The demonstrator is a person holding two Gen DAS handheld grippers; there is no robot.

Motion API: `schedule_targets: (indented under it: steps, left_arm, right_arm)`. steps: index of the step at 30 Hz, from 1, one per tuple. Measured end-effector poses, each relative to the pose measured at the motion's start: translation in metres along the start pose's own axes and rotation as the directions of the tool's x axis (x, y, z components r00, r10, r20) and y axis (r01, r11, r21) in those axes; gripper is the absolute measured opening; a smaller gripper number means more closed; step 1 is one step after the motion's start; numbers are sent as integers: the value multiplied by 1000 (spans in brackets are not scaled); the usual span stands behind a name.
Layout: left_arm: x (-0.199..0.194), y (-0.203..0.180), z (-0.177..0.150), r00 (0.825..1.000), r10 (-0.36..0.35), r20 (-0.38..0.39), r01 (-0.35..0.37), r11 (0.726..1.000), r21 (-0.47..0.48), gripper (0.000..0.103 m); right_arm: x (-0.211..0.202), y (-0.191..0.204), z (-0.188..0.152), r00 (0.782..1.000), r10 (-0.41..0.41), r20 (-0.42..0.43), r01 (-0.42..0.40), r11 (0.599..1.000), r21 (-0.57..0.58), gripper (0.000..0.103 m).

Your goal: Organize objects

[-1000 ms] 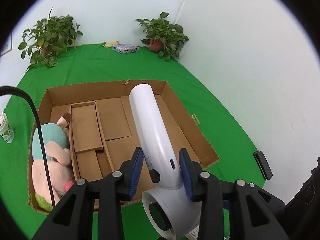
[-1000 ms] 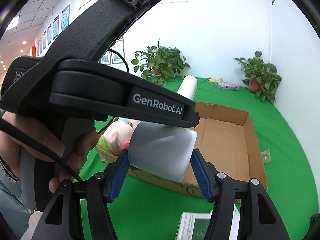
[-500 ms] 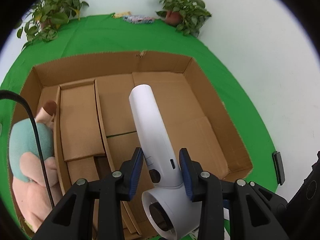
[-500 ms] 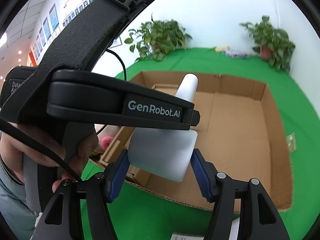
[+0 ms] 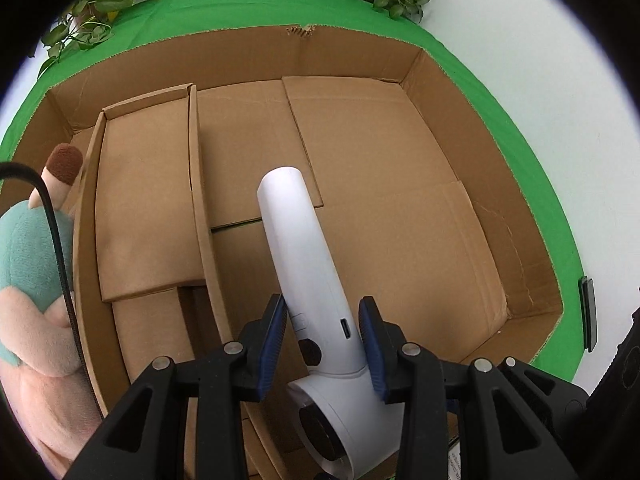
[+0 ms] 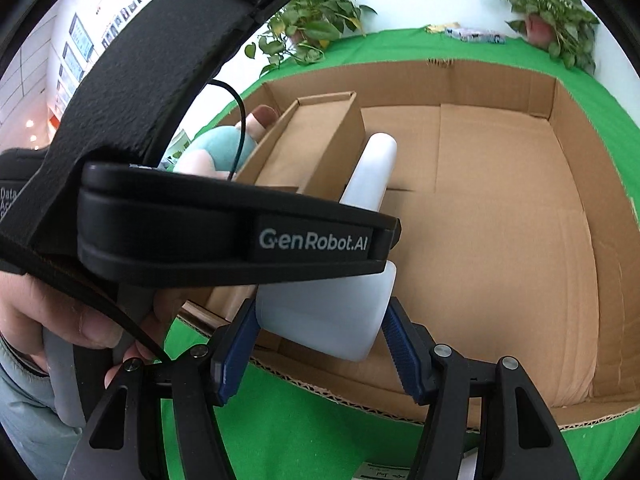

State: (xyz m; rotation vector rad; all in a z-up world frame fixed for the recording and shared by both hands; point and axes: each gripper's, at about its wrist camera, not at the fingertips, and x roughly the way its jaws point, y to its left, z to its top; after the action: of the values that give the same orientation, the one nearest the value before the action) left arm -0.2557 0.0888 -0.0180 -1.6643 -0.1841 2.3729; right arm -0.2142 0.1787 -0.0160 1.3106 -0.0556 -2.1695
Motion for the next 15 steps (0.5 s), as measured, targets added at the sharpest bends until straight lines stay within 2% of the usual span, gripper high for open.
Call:
schedule_targets:
  steps: [4, 8, 11, 15]
  left_arm:
    - [-2, -3, 2, 1000, 2, -10, -2, 1000, -3, 36]
    - [-16, 2, 0, 1000, -1, 18, 2, 1000, -10, 36]
    - [-29, 8, -3, 998, -4, 63, 6, 999, -35, 36]
    - [-55, 14, -17, 986, -2, 164, 8, 999, -38, 36]
  right_arm:
    - [8, -7, 1, 999, 3, -44, -1, 999, 34, 59]
    - [10, 4, -9, 998, 6, -64, -5, 1000, 14, 60]
    - [11, 9, -7, 997, 25, -72, -24, 1000, 11, 61]
    - [10, 11, -4, 997, 43, -68, -41, 999, 28, 63]
